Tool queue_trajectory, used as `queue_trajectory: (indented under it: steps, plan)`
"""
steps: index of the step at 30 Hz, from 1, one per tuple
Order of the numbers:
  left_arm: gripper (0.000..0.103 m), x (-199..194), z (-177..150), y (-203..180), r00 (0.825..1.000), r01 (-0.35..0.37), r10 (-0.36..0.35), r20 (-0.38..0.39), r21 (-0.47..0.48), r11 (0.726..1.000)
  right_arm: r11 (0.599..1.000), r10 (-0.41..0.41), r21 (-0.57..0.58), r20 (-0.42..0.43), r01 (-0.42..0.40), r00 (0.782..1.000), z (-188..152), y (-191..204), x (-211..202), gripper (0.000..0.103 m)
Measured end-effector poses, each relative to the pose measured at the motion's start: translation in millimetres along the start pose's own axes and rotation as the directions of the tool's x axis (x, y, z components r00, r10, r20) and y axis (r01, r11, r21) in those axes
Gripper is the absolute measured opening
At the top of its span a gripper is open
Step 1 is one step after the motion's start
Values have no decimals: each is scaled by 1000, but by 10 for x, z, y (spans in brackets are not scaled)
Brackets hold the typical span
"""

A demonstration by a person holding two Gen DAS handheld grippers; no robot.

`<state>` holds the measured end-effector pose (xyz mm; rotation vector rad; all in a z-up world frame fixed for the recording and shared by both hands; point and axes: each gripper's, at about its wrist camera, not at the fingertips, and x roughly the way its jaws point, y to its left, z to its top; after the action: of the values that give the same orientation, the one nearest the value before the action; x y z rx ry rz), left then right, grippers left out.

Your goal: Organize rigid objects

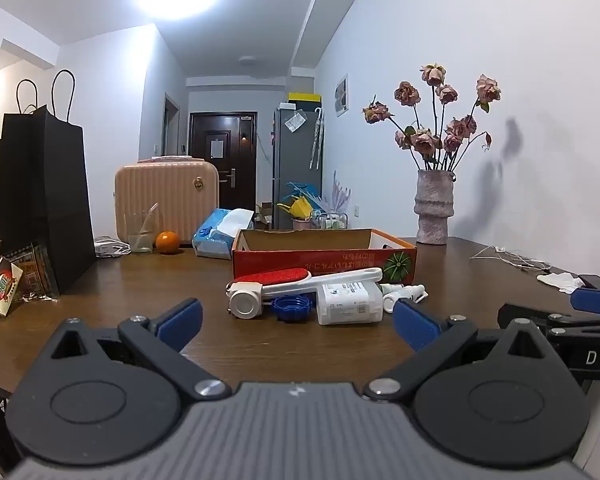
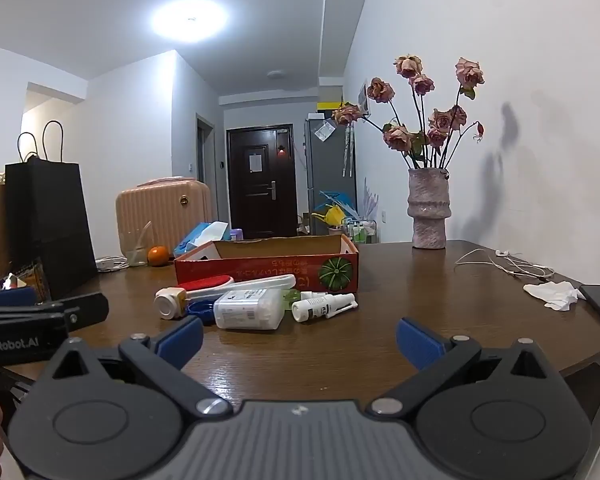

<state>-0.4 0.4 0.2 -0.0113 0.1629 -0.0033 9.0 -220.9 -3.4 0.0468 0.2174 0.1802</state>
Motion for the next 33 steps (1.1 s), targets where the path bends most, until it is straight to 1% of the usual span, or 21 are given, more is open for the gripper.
queue_trajectory:
  steps: [33]
  plan:
    - [103, 36, 13, -15, 1000, 1, -1, -28, 8, 1000, 1000, -20, -3, 2, 20, 1000, -8, -28, -6, 103]
